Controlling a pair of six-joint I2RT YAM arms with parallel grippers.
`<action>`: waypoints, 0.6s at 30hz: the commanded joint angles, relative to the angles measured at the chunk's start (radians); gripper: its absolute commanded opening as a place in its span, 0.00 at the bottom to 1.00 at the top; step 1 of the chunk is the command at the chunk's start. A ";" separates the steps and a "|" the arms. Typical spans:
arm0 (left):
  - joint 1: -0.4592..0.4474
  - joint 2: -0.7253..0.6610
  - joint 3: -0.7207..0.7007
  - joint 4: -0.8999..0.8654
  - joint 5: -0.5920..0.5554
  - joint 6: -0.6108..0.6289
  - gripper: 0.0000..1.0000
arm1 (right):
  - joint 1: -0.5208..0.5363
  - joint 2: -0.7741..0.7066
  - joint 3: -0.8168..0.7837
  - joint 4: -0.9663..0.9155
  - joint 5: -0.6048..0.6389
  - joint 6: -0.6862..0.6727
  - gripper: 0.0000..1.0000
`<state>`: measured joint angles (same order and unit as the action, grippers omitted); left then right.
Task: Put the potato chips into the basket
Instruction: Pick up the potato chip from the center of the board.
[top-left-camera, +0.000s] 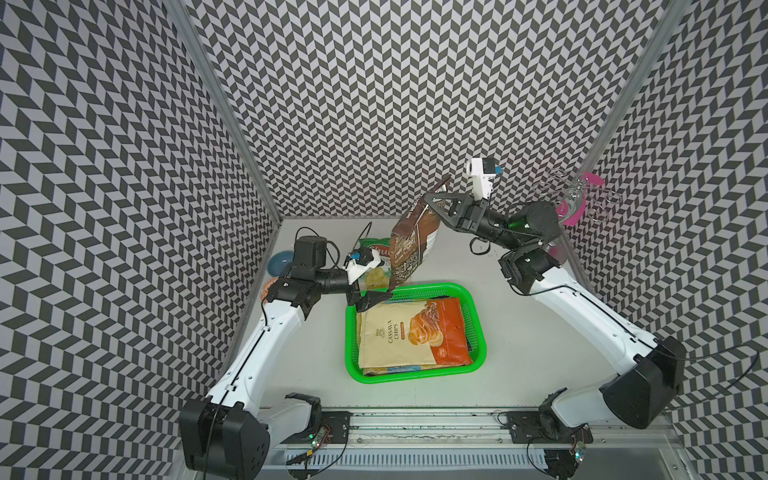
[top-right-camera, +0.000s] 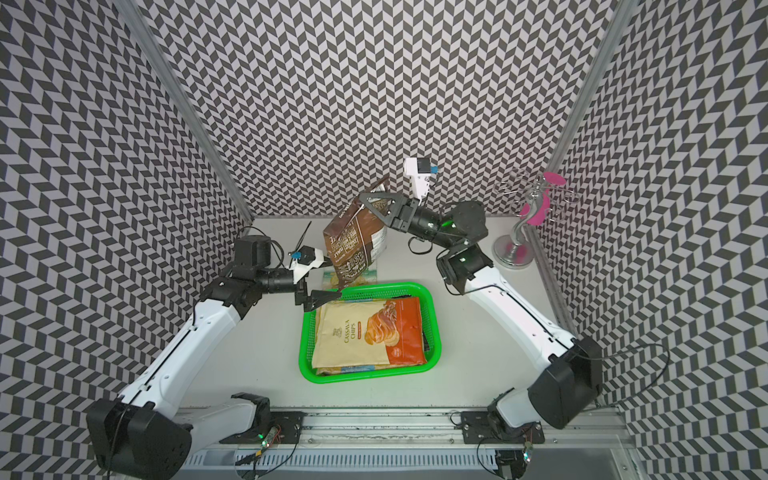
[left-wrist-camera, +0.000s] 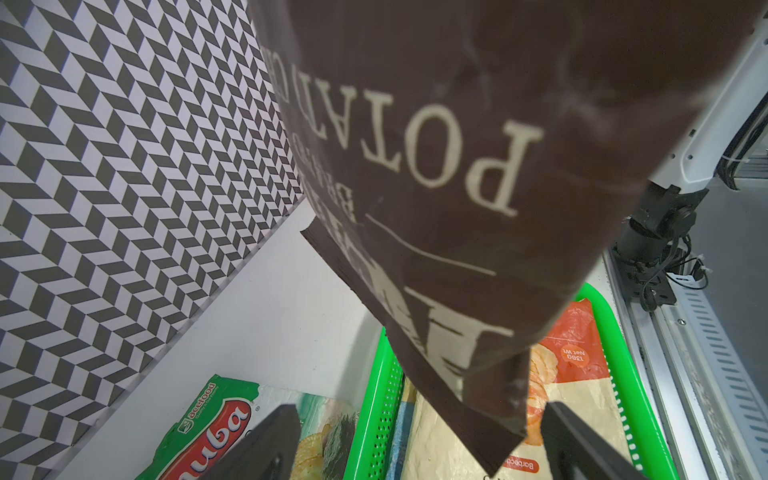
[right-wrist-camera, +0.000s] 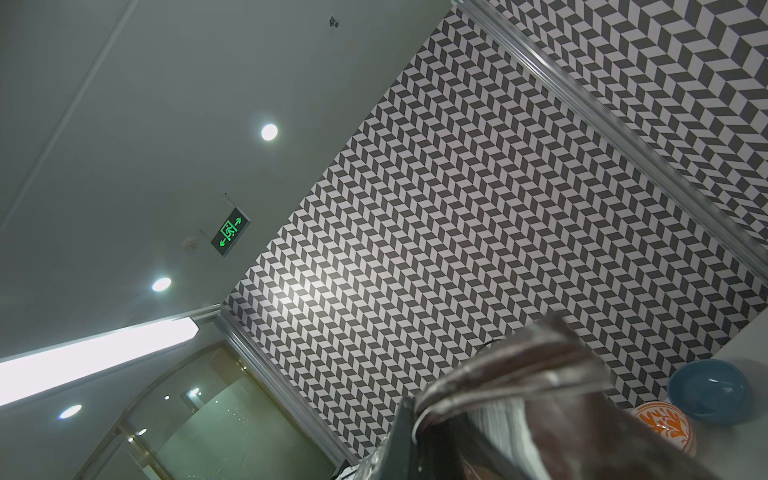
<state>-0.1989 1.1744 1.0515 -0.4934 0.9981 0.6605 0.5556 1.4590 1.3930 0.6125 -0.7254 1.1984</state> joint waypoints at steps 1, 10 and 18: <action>-0.009 0.005 0.019 0.052 0.005 -0.051 0.93 | 0.011 -0.028 -0.004 0.104 0.034 0.028 0.00; -0.022 0.011 0.017 -0.007 0.068 0.022 0.96 | 0.017 -0.034 -0.038 0.122 0.109 0.085 0.00; -0.030 0.023 0.012 0.039 0.054 -0.034 0.88 | 0.018 -0.020 -0.066 0.216 0.120 0.171 0.00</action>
<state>-0.2230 1.1870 1.0515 -0.4721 1.0351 0.6476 0.5671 1.4590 1.3243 0.6804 -0.6350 1.3266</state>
